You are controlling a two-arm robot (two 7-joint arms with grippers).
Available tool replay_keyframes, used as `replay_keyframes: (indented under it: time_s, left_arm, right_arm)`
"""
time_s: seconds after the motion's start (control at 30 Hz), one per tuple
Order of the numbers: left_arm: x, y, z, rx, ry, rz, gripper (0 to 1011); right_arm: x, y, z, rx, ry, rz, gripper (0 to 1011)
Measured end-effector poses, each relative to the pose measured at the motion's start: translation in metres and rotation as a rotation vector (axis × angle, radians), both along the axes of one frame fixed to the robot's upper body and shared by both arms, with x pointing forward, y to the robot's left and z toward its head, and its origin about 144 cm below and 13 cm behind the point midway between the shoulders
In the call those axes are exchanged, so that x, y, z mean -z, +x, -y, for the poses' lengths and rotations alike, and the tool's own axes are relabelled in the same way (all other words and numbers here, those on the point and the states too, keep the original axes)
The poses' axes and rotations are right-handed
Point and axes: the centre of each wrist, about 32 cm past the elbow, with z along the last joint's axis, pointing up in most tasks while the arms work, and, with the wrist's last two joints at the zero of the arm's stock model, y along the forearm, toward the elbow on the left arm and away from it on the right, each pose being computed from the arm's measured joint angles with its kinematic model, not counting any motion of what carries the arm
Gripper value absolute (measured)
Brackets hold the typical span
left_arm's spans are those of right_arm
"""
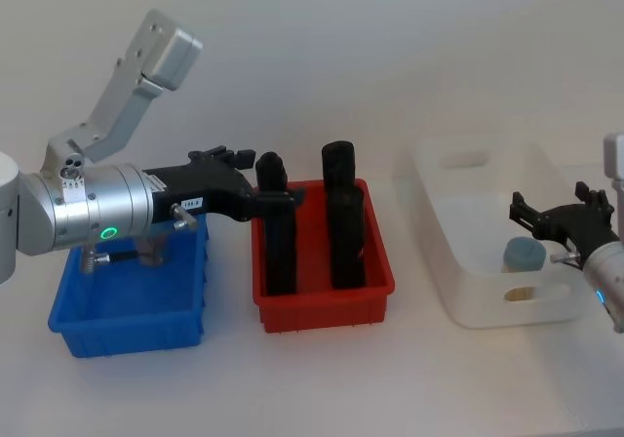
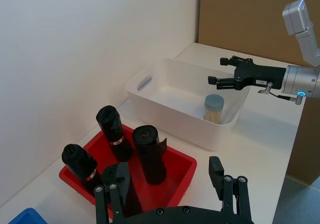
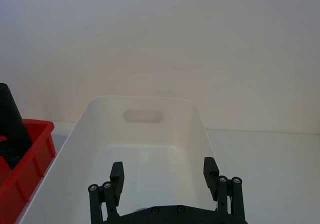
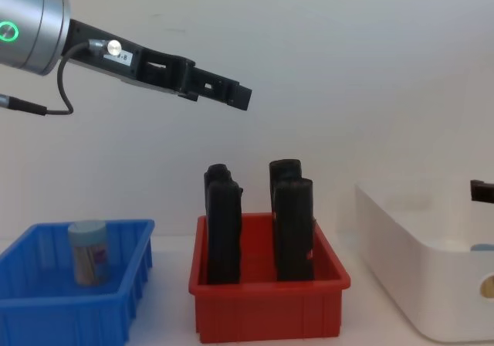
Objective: Pick the cotton swabs from the blue box and place them into the white box.
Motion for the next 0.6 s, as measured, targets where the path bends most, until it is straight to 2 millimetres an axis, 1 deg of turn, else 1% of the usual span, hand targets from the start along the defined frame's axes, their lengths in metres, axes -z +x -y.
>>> replay_keyframes:
  time_s: [0.6]
  left_arm:
    - [0.0000, 0.0000, 0.0000, 0.000, 0.000, 0.000, 1004]
  right_arm:
    - [-0.0007, -0.0016, 0.0005, 0.001, -0.002, 0.014, 1002]
